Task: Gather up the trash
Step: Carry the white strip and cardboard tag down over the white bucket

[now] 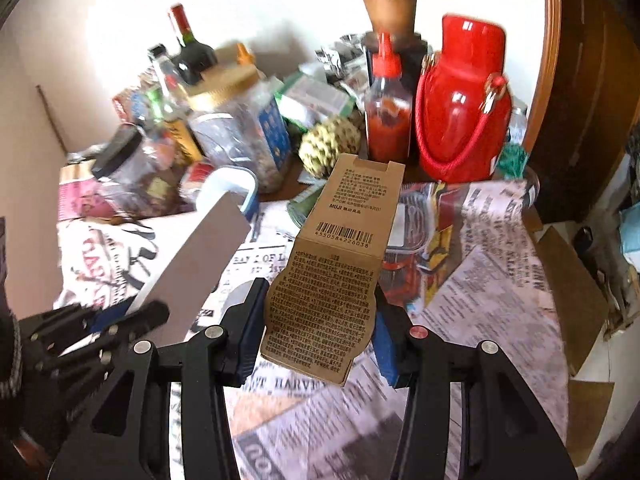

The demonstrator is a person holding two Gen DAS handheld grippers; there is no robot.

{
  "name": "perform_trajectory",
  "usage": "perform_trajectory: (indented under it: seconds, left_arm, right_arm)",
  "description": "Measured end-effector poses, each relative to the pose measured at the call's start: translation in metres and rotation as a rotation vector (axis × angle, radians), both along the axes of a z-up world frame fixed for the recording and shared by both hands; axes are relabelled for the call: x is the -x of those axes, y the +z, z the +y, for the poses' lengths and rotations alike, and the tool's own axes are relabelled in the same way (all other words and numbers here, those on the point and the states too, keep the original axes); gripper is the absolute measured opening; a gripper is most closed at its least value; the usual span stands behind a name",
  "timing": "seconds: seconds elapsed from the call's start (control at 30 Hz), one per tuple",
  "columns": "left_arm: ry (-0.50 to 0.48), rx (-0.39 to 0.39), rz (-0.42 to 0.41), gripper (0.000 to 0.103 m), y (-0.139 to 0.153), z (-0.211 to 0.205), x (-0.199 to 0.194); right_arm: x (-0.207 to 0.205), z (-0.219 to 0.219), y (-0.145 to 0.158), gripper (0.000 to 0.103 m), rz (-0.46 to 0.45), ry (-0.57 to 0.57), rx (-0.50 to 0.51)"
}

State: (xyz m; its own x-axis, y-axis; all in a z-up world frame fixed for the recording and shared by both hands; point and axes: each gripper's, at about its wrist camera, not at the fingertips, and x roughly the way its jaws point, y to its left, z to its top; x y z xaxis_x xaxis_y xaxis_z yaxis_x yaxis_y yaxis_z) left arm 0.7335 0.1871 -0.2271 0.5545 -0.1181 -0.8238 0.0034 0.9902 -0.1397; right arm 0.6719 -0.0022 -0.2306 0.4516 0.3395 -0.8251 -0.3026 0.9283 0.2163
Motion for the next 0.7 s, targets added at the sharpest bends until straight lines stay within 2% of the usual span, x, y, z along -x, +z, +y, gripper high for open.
perform_trajectory:
  seconds: [0.13,0.37,0.47,0.7]
  left_arm:
    - [0.051,0.012,-0.062,0.016,0.032,-0.008,0.014]
    - [0.135,-0.015,-0.195,0.016,0.096,-0.039,0.055]
    - [0.195,-0.053,-0.233,0.016,0.117,-0.06,0.077]
    - [0.311,-0.049,-0.304,0.016,0.15,-0.097,0.139]
  right_arm:
    - [0.013,-0.016,0.028,0.044,-0.036,0.029,-0.037]
    - [0.04,-0.051,0.079,0.044,-0.141,0.084,-0.08]
    - [0.054,-0.069,0.098,0.044,-0.184,0.113,-0.098]
    - [0.089,-0.106,0.132,0.044,-0.284,0.198,-0.119]
